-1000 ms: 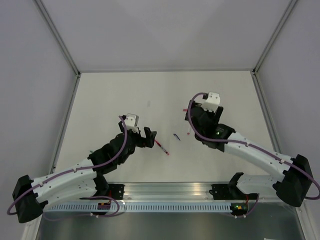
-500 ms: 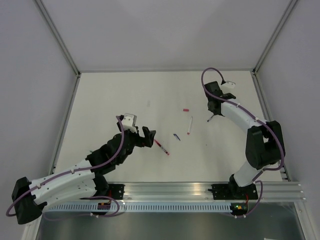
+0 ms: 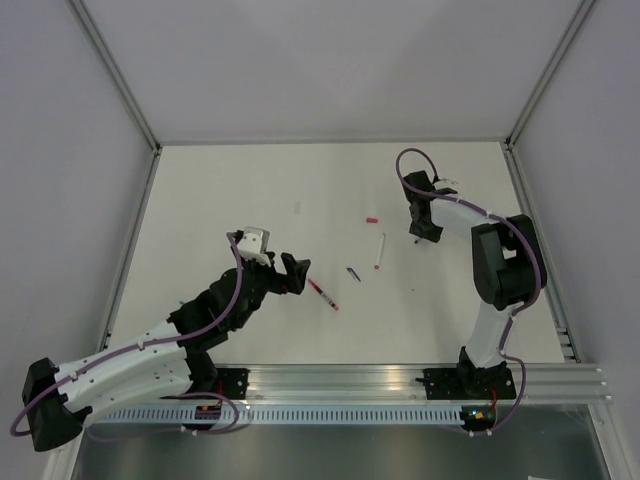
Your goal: Insert the pens into the pen caps
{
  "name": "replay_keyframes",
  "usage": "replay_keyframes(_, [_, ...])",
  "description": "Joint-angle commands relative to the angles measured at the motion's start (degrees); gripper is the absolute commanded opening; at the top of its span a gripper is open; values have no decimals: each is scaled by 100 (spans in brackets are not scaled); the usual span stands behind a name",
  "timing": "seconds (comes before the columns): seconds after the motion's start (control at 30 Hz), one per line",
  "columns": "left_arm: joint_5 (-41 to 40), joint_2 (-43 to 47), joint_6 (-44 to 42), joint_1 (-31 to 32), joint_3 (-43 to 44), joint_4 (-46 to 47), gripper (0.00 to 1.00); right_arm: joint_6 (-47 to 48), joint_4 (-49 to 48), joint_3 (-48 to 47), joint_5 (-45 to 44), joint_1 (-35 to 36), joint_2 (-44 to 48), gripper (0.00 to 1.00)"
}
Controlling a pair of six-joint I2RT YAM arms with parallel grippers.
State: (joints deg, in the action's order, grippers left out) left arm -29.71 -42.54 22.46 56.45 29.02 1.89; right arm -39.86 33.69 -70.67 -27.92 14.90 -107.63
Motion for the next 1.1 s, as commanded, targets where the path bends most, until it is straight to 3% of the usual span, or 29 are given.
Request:
replay_keyframes(0.0, [35,-26,-40,16,-54,197,99,-5,-293,-245,199,5,-126,41])
replay_keyframes(0.4, [53,-228,22,16,-36,242,99,-57,-188,-201,59,-31,-451,43])
replay_keyframes(0.73, [71,-210,22,16,-28,224,99,-49,14,-297,-3,-39,-390,37])
replay_keyframes(1.07, [97,-307,-5,16,8,233,99,-532,-222,-166,-20,-39,383,47])
